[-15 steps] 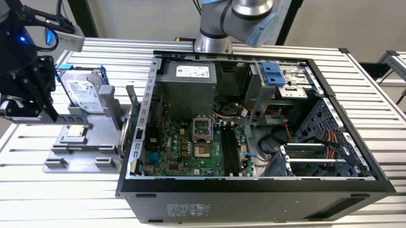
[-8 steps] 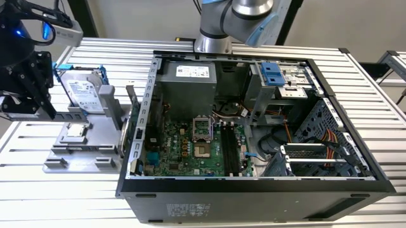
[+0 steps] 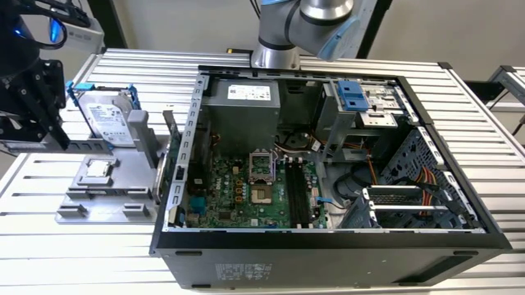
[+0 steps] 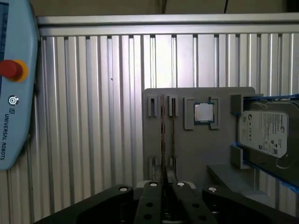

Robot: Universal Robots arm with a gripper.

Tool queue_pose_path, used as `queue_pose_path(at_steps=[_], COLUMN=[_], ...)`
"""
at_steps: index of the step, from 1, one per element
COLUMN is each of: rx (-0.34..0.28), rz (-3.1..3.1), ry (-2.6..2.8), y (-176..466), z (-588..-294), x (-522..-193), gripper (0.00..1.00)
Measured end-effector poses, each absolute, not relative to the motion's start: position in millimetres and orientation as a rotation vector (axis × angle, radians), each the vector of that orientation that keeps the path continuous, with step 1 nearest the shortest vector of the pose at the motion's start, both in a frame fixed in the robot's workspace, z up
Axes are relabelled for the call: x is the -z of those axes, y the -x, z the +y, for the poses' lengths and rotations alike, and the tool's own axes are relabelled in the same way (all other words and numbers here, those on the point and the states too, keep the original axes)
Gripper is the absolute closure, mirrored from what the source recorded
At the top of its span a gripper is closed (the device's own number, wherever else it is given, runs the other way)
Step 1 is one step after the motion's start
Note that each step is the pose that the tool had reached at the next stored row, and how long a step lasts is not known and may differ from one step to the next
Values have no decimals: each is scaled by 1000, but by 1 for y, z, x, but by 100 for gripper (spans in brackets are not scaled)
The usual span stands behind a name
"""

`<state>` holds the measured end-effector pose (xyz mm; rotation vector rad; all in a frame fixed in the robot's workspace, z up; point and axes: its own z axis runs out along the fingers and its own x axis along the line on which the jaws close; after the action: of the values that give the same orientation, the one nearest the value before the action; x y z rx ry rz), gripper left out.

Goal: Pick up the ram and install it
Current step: 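Pick up the ram and move it above insertion slot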

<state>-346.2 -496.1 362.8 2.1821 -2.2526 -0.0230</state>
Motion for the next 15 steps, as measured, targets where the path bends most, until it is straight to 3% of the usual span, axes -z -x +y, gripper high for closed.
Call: queue_pose_path(at_steps=[15], rx=[23], rz=[-2253], ry=[-2182], y=[346], z=[-496], x=[-372], gripper=[100])
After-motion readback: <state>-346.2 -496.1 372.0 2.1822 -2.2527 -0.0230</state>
